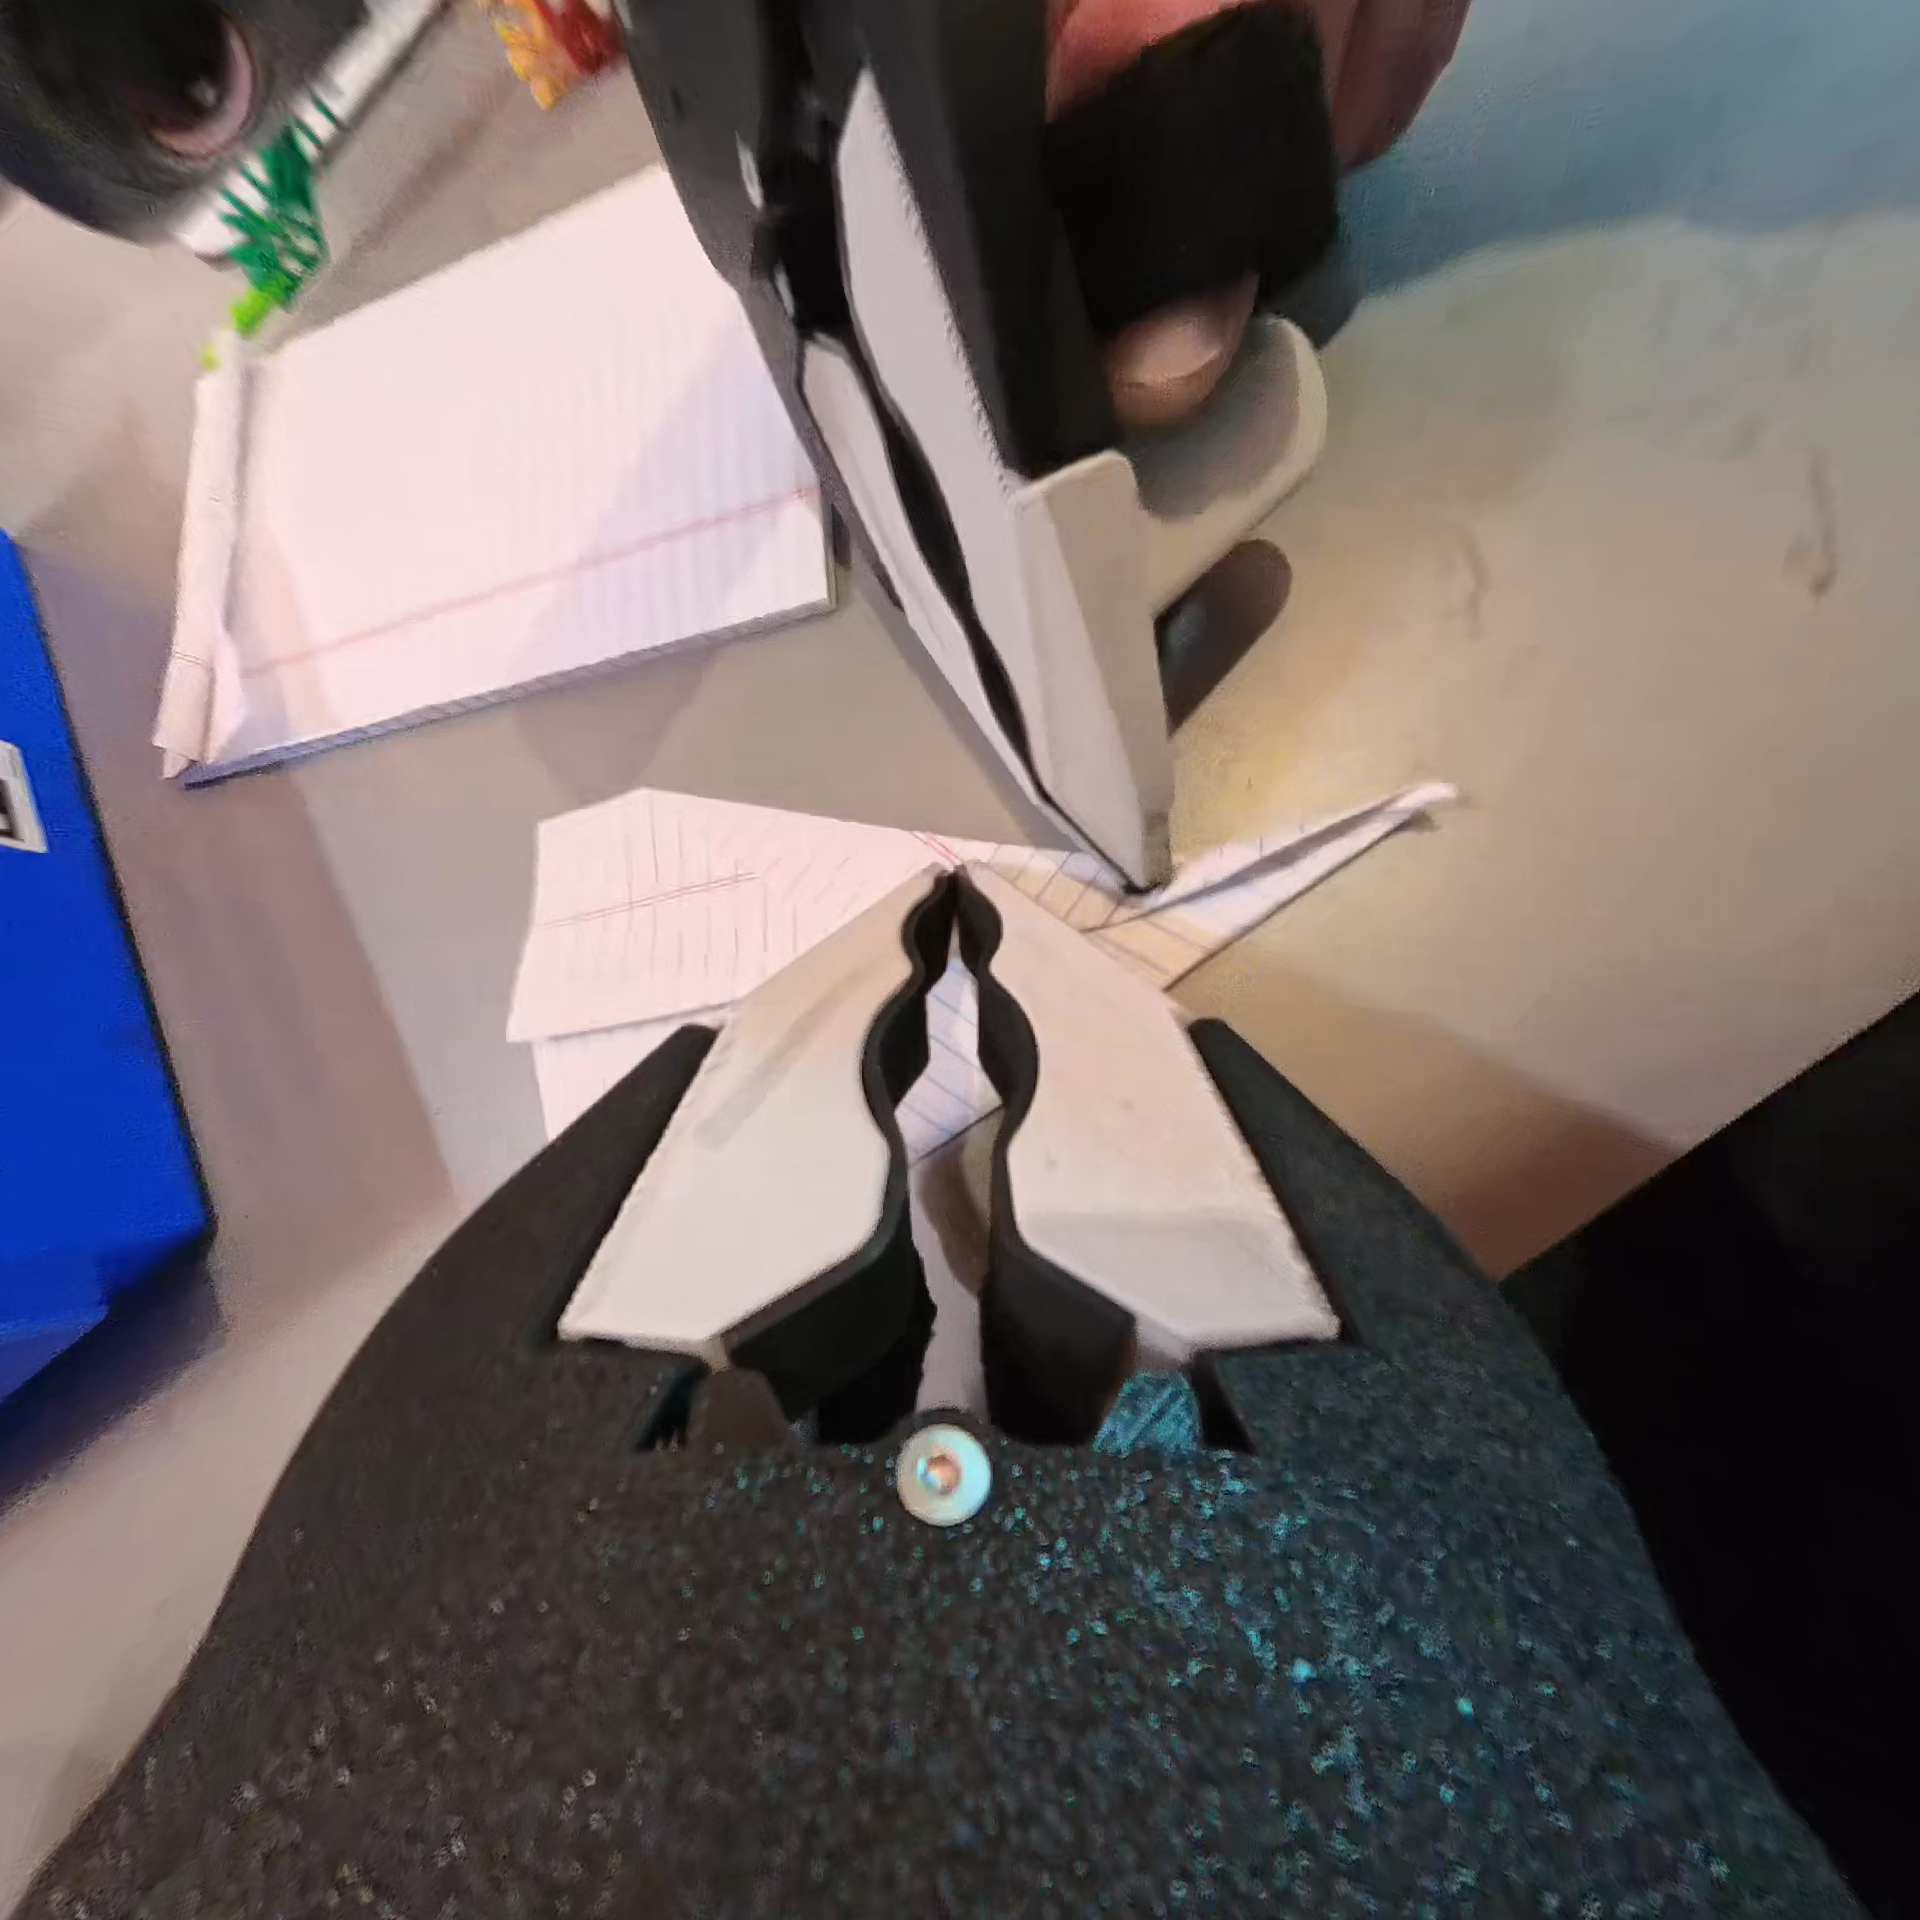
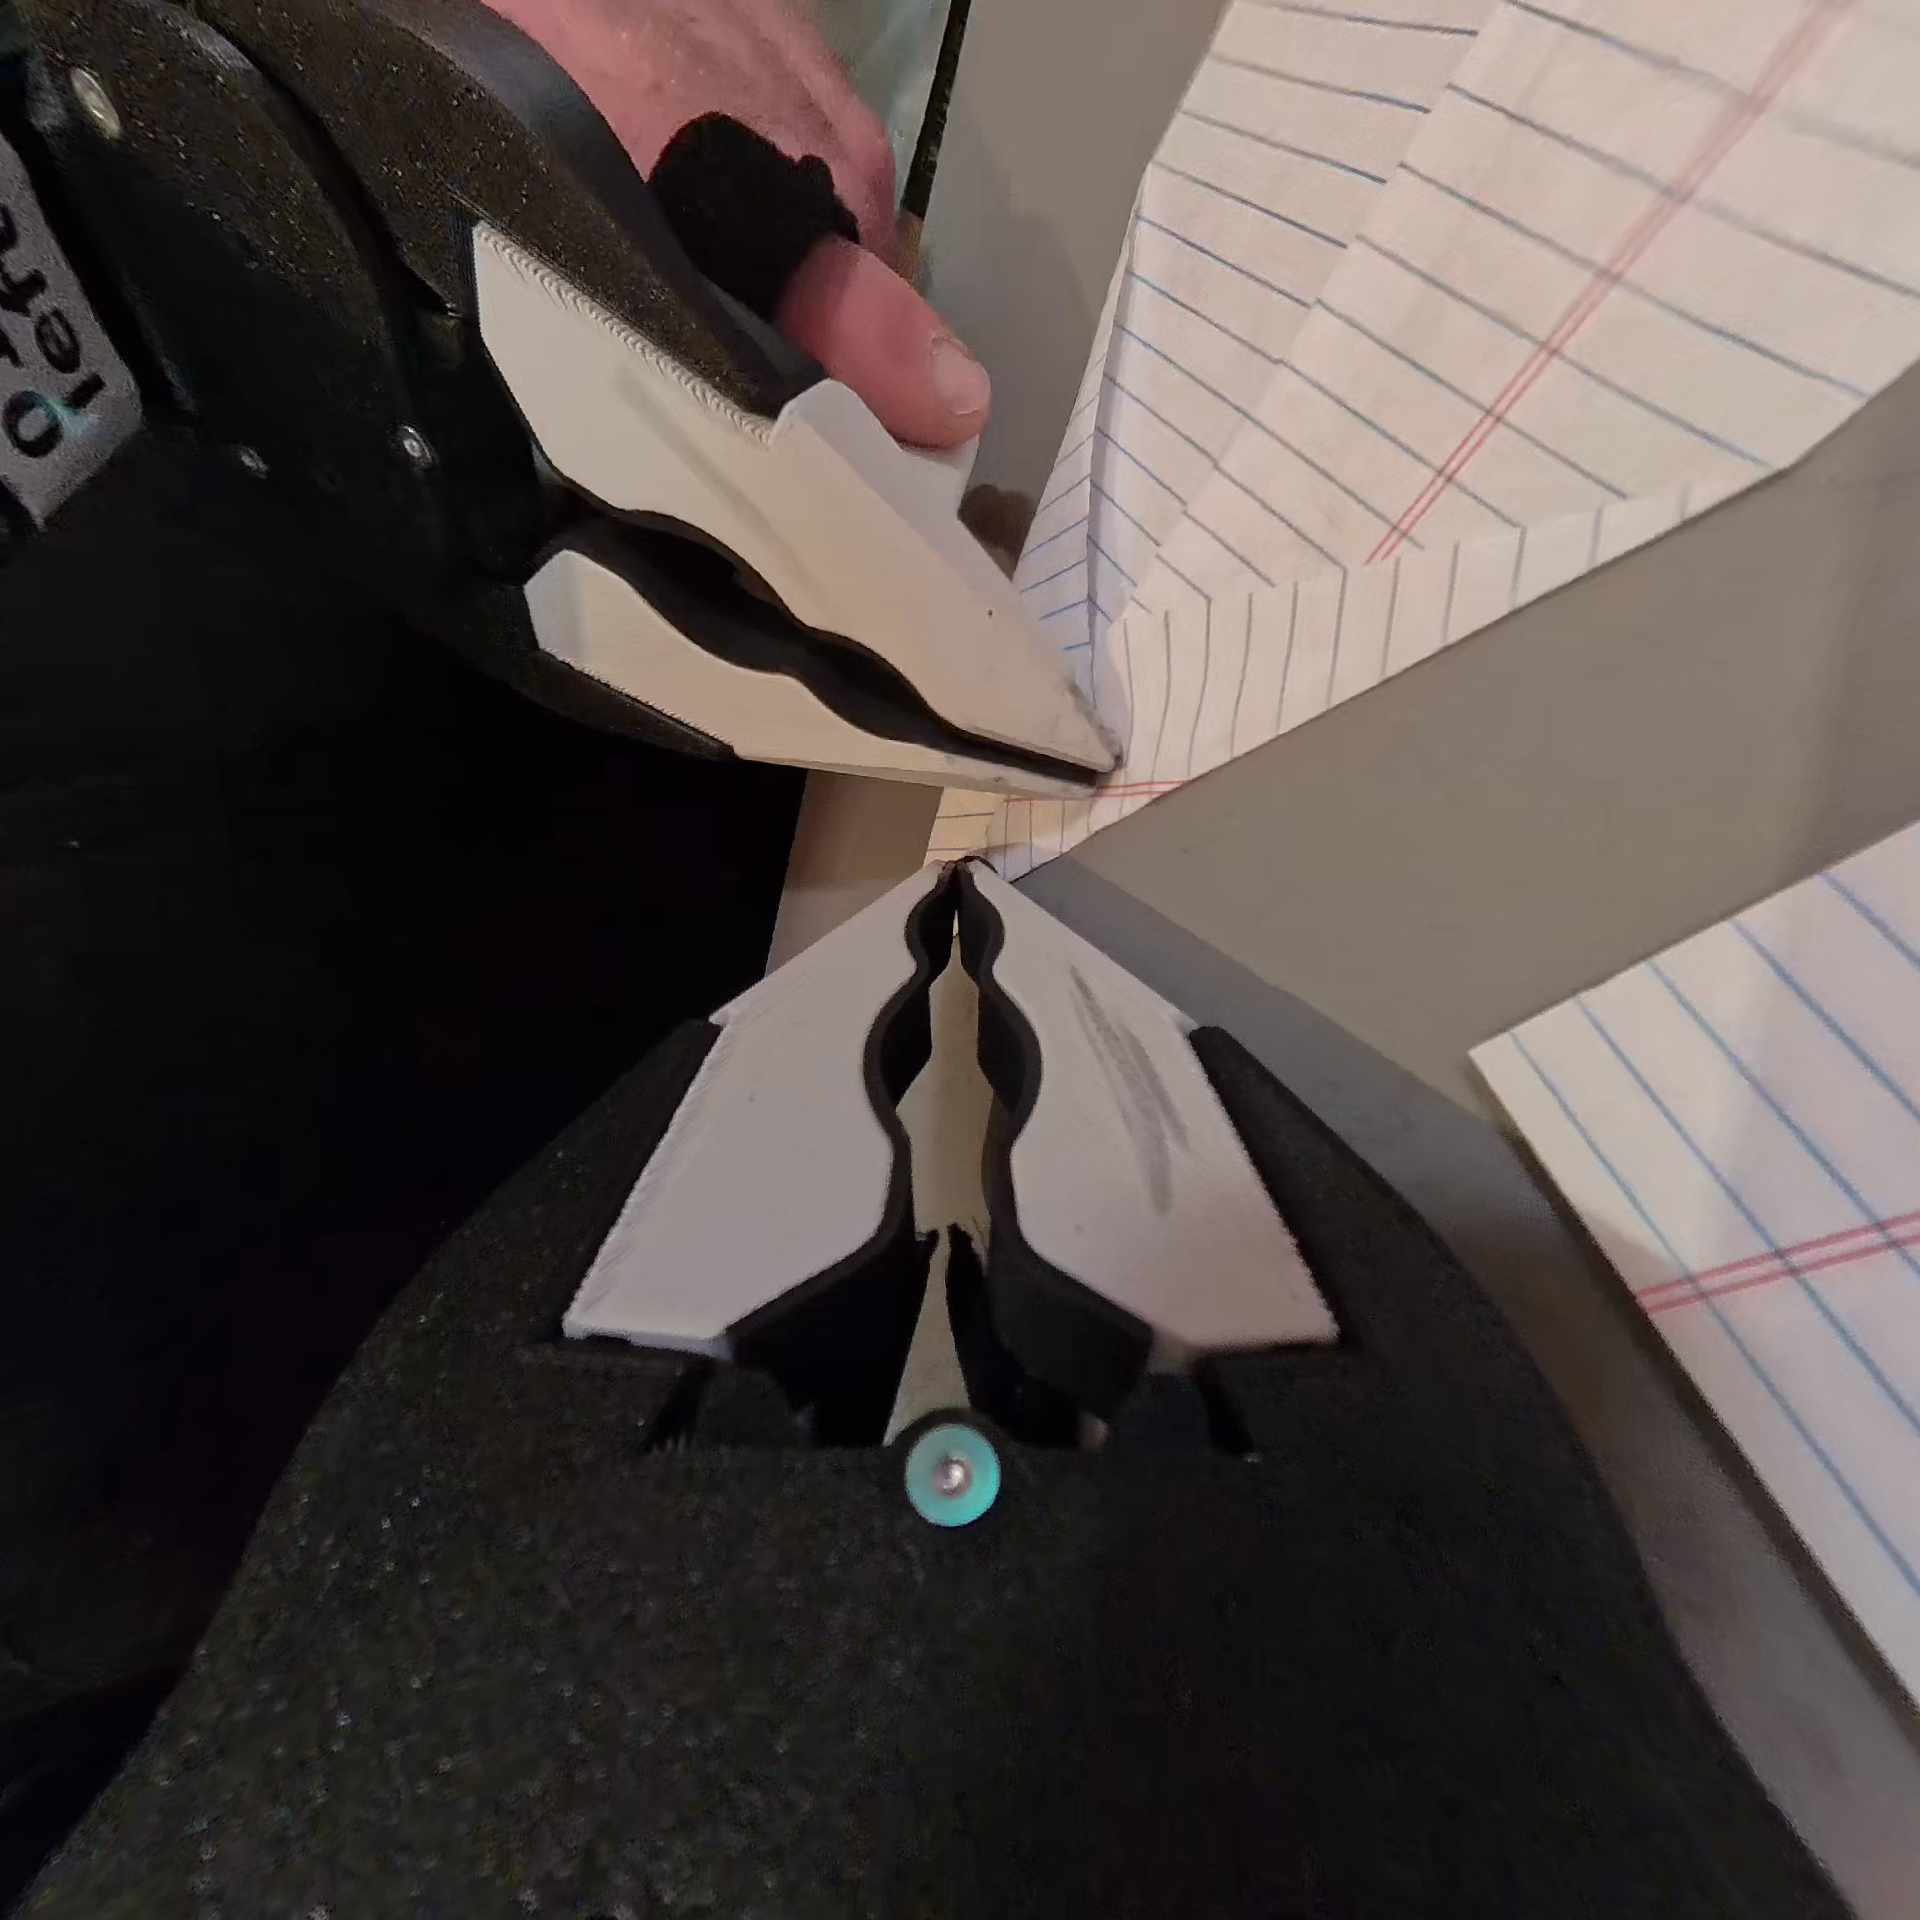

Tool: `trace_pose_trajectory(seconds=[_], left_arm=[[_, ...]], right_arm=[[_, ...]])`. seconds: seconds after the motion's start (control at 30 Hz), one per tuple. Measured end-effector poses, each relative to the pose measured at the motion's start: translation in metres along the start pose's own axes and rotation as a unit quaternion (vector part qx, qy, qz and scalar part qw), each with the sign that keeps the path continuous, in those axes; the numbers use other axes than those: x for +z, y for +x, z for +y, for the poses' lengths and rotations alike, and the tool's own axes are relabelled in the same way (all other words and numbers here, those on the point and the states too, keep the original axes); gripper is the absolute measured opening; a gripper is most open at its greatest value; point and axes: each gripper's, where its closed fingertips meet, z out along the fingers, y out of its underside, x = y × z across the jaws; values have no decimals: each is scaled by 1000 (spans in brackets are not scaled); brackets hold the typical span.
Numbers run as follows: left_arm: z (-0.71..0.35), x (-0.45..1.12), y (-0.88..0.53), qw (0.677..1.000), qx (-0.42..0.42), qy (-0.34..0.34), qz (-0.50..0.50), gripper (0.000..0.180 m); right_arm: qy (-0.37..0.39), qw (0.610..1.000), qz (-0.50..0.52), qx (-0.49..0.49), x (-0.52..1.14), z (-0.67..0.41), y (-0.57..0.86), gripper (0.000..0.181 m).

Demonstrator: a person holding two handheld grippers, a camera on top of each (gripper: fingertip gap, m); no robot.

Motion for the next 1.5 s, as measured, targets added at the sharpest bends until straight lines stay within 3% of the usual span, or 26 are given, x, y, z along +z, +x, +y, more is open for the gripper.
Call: trace_pose_trajectory(seconds=[0.2, 0.33, 1.0, 1.13, 1.23, 1.3, 1.5], left_arm=[[1, 0, 1, 1000, -12, 17, 1, 0], [1, 0, 1, 1000, -10, 21, -2, 0], [1, 0, 2, 999, -17, 29, 6, 0], [-3, -6, -4, 998, -42, 42, 6, 1], [-14, -20, -18, 993, -88, 79, 5, 8], [-16, -29, -27, 992, -90, 85, 7, 11], [17, -25, -20, 997, -58, 16, 56, 25]], right_arm=[[37, 999, -20, 1, -5, -8, -10, 0], [1, 1000, -1, 7, 4, 1, -4, 0], [14, 1000, -7, 18, 1, 16, -14, 0], [74, 997, 26, -23, -10, 6, -23, 1], [67, 993, 87, -44, -15, 12, -24, 20], [78, 988, 122, -58, -18, 10, -23, 22], [55, 967, 220, -116, -2, 21, -17, 34]])
